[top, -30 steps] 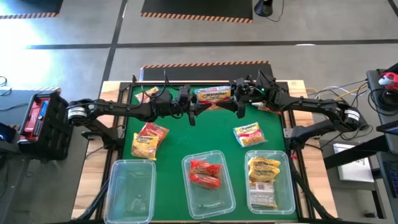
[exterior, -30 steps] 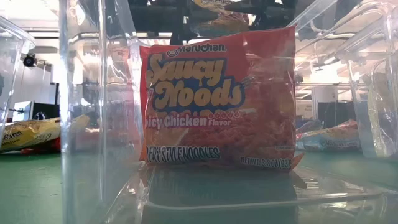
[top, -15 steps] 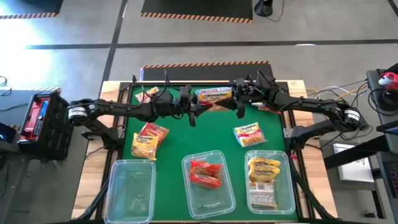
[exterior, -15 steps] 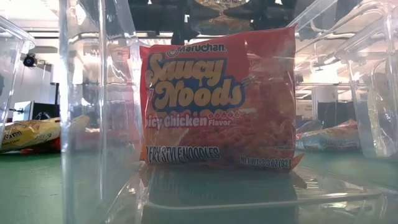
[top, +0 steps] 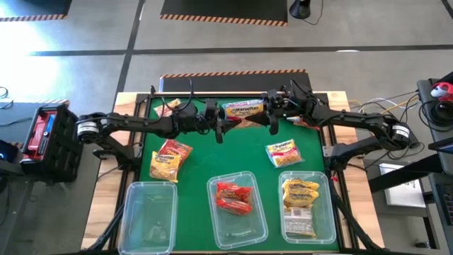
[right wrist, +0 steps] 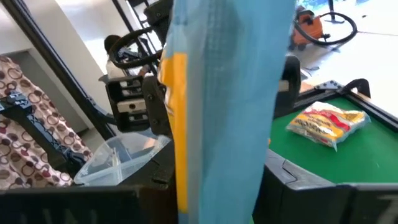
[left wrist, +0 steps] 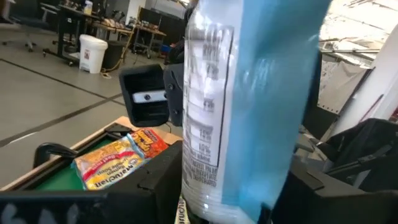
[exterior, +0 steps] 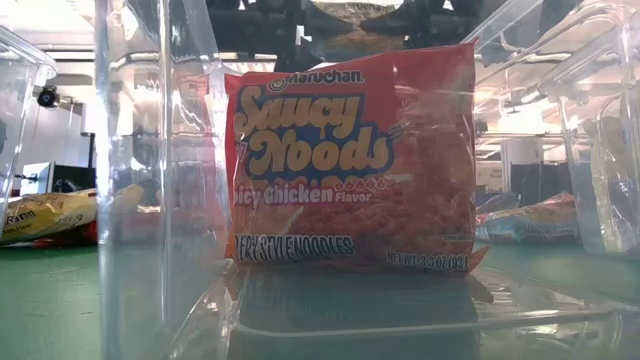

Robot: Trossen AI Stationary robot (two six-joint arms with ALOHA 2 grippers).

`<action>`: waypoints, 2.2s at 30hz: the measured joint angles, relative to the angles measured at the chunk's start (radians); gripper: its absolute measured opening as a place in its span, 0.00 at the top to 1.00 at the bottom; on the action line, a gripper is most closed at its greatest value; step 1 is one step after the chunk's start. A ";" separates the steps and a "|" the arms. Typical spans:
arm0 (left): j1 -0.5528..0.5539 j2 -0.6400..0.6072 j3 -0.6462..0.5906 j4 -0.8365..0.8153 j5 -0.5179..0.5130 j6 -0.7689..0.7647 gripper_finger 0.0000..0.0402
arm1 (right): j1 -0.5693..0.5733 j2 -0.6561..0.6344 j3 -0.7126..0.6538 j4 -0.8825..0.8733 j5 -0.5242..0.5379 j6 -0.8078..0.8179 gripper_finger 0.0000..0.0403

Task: Sort Maruchan noodles
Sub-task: Put the blue noodle pack into the left transparent bin

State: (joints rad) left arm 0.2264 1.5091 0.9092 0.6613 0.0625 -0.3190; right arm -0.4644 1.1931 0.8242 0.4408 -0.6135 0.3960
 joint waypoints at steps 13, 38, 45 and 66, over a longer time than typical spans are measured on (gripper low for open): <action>0.056 -0.070 -0.001 -0.203 0.056 0.039 0.38 | -0.072 -0.005 0.000 -0.200 -0.004 -0.108 0.72; 0.086 0.057 0.414 -0.749 0.187 0.399 0.36 | -0.058 -0.004 0.206 -0.779 0.017 -0.663 0.72; 0.086 0.132 0.499 -0.798 0.227 0.431 0.36 | -0.059 0.000 0.265 -0.826 0.068 -0.686 0.72; 0.087 0.171 0.537 -0.844 0.163 0.359 0.46 | -0.038 0.002 0.299 -0.849 0.071 -0.695 0.72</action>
State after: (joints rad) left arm 0.3138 1.6798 1.4464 -0.1823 0.2253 0.0400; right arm -0.5022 1.1950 1.1236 -0.4080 -0.5423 -0.2989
